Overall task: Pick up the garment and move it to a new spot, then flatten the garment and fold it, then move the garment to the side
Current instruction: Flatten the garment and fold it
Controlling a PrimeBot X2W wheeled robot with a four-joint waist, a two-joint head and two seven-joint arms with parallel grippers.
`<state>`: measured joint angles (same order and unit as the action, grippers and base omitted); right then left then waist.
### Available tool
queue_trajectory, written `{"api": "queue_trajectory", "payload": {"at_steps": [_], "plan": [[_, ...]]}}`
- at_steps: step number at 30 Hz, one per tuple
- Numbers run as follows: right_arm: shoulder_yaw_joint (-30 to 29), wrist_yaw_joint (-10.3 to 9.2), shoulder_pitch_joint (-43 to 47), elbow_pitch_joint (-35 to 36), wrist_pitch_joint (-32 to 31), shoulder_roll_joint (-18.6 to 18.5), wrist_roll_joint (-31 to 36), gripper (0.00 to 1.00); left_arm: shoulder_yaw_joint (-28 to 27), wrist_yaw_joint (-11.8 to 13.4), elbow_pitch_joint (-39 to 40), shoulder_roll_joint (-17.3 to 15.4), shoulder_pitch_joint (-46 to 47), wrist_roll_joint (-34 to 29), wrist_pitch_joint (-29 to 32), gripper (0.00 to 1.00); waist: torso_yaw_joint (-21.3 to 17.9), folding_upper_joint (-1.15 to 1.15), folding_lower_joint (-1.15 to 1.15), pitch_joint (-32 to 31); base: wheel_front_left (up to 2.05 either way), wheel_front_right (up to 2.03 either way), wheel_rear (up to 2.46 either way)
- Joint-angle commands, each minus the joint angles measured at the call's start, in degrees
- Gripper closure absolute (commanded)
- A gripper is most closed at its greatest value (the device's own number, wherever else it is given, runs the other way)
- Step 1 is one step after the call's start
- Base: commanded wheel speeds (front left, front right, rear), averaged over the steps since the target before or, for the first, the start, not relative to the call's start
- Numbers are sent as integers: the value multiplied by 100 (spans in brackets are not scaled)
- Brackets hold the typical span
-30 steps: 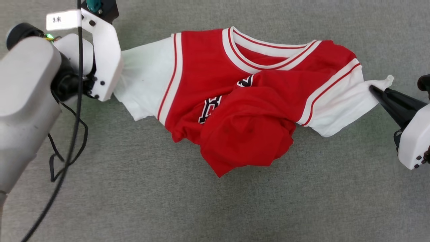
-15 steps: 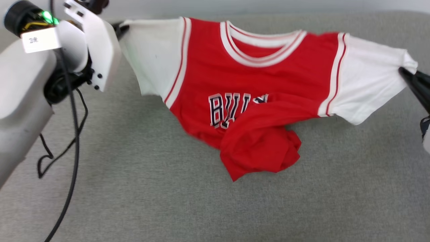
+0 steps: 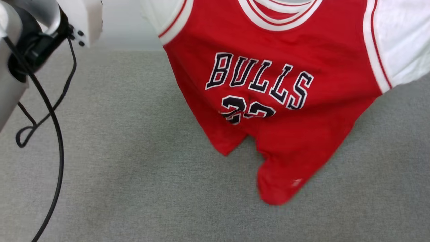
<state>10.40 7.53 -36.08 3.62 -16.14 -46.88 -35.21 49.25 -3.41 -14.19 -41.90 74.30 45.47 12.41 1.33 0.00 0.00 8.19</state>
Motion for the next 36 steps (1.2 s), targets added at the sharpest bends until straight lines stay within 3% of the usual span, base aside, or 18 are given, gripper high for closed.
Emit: {"api": "queue_trajectory", "payload": {"at_steps": [1,16,24,36], "plan": [[-39,-8,-151,23,21,-22,17,100,-56,46,71,-22,93,-22,-8,100,52,0,0,-46,0,0,0],[248,-8,-1900,-500,-177,203,-32,100,-433,172,184,-48,867,70,139,100,118,0,0,432,0,0,0],[707,-8,-3566,-1364,-207,529,195,100,-649,3,-677,378,1801,45,-76,100,171,0,0,1320,0,0,0],[1219,-7,-6098,-3058,245,1015,591,100,-946,-140,-2096,1010,3312,-193,-974,100,247,0,0,2441,0,0,0]]}}
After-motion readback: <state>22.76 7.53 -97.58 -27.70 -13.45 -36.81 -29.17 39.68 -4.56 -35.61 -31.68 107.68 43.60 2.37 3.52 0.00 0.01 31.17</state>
